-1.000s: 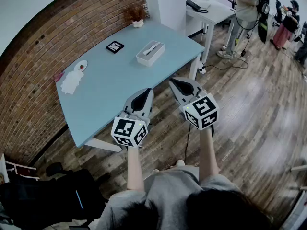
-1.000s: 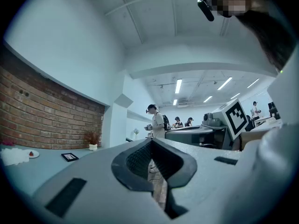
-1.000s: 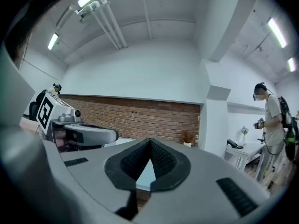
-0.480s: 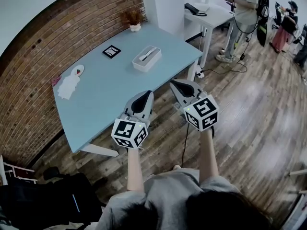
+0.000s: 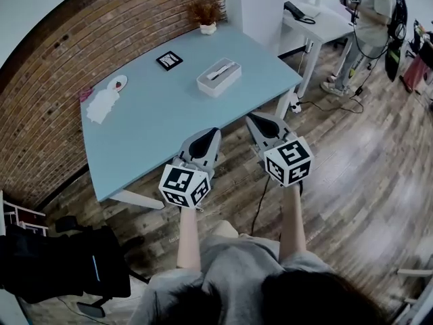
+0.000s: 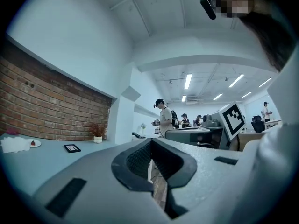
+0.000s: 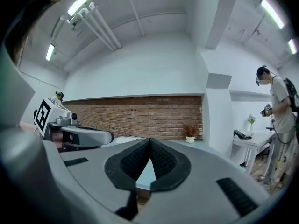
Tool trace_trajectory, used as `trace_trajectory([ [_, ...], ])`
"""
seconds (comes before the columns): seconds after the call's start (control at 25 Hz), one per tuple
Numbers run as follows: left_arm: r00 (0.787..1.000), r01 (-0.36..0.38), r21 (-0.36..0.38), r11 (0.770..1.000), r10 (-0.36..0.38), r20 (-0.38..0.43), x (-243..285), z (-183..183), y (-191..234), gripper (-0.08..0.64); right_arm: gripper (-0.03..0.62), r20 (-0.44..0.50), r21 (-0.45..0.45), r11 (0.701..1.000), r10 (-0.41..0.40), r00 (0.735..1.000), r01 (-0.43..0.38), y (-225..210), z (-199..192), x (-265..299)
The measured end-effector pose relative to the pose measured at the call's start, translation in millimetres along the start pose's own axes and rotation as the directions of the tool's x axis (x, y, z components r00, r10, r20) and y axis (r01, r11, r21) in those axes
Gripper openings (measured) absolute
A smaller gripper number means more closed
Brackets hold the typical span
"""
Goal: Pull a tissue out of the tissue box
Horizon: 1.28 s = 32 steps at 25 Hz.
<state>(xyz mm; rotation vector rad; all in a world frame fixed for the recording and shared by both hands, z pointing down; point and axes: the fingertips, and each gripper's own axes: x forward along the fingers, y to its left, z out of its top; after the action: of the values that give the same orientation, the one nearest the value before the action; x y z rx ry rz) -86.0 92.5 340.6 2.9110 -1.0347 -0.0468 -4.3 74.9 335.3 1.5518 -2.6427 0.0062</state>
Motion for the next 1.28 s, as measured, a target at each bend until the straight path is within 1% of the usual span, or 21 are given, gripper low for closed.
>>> trace_trajectory([
  [0.2,0.998,-0.046,-0.015,0.999,0.045,-0.035,6,-11,21,0.003,-0.002,-0.022,0.042,0.999,0.030,0.999,-0.029,-4,-16,26],
  [0.32,0.997,-0.057,-0.033,0.998,0.055,-0.063,14,-23,32,0.003,-0.002,-0.039,0.057,0.998,0.040,0.998,-0.038,-9,-25,42],
  [0.48,0.997,-0.048,-0.054,0.997,0.044,-0.067,35,-31,50,0.003,-0.002,-0.061,0.042,0.999,0.031,0.998,-0.028,-26,-30,62],
  [0.64,0.997,-0.039,-0.076,0.996,0.034,-0.065,63,-30,70,0.003,-0.002,-0.083,0.031,0.999,0.024,0.996,-0.021,-49,-29,79],
  [0.76,0.998,-0.021,-0.080,0.997,0.016,-0.062,87,-29,81,0.003,0.000,-0.085,0.038,0.999,0.013,0.996,-0.010,-70,-29,93],
  [0.96,0.998,0.004,-0.082,0.997,-0.009,-0.067,120,-29,99,0.003,-0.002,-0.108,0.020,1.000,0.002,0.994,0.000,-92,-30,116],
  [1.2,0.997,0.015,-0.084,0.996,-0.022,-0.074,151,-33,122,0.003,-0.001,-0.118,0.016,1.000,-0.004,0.993,0.006,-115,-33,142],
  [1.28,0.996,0.006,-0.093,0.996,-0.014,-0.085,158,-39,132,0.003,-0.002,-0.121,0.021,1.000,-0.001,0.993,0.004,-122,-36,149],
])
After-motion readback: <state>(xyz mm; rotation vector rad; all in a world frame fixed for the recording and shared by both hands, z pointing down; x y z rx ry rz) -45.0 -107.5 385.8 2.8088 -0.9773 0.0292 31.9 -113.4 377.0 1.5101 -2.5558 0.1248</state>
